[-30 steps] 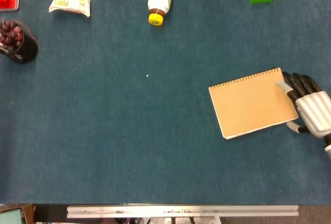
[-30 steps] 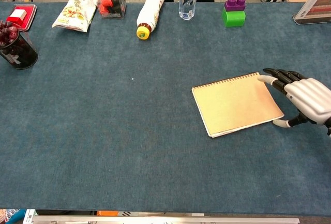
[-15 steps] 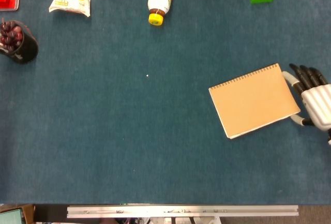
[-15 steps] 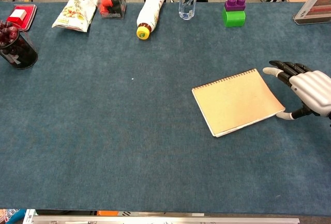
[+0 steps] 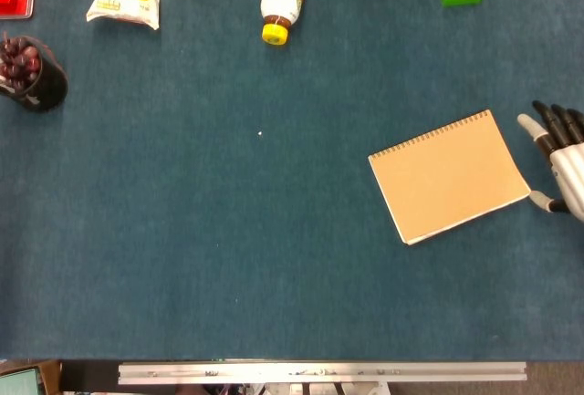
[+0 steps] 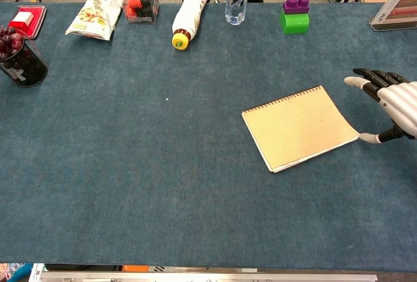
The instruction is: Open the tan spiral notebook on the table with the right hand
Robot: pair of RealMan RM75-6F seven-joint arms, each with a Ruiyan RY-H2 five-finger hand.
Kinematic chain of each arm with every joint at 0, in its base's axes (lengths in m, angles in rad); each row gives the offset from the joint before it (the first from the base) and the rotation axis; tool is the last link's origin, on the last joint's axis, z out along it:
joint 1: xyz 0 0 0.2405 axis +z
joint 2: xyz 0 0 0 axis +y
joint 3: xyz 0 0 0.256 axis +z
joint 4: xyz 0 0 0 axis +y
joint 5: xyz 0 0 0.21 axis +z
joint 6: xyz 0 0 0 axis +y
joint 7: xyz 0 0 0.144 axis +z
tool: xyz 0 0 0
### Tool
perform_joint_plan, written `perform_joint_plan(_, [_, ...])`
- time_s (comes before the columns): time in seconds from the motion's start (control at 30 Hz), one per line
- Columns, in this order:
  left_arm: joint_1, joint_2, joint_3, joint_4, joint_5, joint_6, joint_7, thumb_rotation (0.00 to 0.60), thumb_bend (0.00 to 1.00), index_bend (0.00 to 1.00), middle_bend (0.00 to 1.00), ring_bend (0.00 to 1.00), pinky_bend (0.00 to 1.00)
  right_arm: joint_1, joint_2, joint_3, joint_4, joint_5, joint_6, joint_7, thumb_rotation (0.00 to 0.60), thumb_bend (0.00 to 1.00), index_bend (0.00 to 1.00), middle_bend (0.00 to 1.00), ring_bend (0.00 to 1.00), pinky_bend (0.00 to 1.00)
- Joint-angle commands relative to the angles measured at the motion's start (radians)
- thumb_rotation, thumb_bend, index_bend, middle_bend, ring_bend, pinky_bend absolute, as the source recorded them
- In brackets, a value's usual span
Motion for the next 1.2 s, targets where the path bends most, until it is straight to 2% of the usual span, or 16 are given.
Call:
perform_joint_plan(0.03, [0.000, 0.001, 0.000, -0.001, 0.000, -0.001, 0.001, 0.600, 0.24, 0.47, 0.30, 0.24, 0.37, -0.001, 0.003, -0.012, -0.009, -0.011, 0.001, -0.003, 0.600, 0.11, 0.13, 0.02, 0.00, 0.10])
perform_joint_plan(0.37, [0.001, 0.003, 0.000, -0.002, -0.001, -0.001, -0.003, 0.600, 0.24, 0.47, 0.30, 0.24, 0.37, 0.000, -0.007, -0.034, -0.017, -0.025, -0.013, -0.011, 0.600, 0.11, 0.13, 0.02, 0.00, 0.10])
perform_joint_plan(1.2, [0.000, 0.006, 0.002, -0.005, -0.001, -0.003, -0.003, 0.600, 0.24, 0.47, 0.30, 0.24, 0.37, 0.036, -0.054, 0.007, 0.056, 0.008, -0.043, 0.010, 0.600, 0.11, 0.13, 0.02, 0.00, 0.10])
